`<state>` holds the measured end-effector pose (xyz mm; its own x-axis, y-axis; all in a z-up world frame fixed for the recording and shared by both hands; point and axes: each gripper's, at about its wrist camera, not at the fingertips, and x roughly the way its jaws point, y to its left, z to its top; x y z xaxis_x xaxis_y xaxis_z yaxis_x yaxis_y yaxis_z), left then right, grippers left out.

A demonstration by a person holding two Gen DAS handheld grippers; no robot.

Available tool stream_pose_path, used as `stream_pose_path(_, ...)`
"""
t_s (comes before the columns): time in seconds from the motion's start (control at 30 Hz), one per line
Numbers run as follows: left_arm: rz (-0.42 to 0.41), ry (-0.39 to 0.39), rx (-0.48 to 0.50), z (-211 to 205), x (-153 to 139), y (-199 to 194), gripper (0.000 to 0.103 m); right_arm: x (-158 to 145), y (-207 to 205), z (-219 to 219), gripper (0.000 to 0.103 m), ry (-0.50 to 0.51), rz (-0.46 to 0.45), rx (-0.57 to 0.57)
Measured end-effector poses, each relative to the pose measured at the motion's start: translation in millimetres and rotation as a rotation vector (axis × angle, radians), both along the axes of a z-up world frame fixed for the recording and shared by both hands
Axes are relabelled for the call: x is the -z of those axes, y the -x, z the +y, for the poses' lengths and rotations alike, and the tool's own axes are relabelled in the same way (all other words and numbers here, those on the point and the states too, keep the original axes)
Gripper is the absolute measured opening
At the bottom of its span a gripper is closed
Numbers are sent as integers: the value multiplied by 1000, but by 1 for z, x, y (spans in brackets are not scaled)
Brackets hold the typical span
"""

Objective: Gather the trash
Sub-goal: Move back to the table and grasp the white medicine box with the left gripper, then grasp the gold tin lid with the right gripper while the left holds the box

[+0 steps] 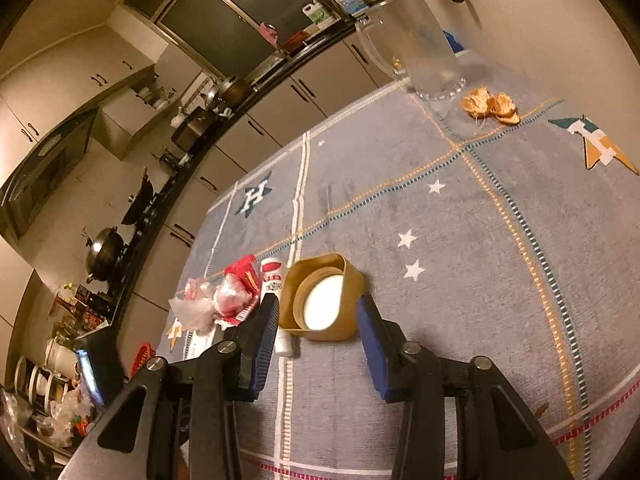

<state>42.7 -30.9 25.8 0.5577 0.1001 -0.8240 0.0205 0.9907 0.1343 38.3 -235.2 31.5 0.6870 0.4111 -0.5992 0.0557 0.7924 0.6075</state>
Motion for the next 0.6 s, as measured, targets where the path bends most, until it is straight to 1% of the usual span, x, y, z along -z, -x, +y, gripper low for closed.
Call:
stream_pose_path(0.07, -3, 33, 17, 6, -2, 4, 49, 4, -1, 1, 45, 8, 12, 3)
stream_pose_path(0.13, -13, 45, 27, 12, -3, 9, 49, 6, -3, 4, 45, 37, 26, 11)
stream_pose_path(0.2, -28, 85, 56, 19, -6, 18, 49, 8, -5, 6, 45, 62, 45, 18)
stream_pose_path(0.3, -56, 112, 84, 27, -11, 31, 49, 8, -9, 12, 45, 121, 81, 25)
stream_pose_path(0.37, -66, 129, 100, 32, -14, 37, 49, 7, -16, 17, 45, 147, 102, 10)
stream_pose_path(0.43, -80, 141, 106, 38, -18, 43, 49, 7, -24, 24, 44, 194, 133, -6)
stream_pose_path(0.53, -93, 176, 118, 47, -22, 50, 49, 9, -42, 34, 41, 267, 161, -8)
stream_pose_path(0.6, -107, 195, 127, 53, -24, 54, 49, 15, -50, 37, 32, 281, 180, -6)
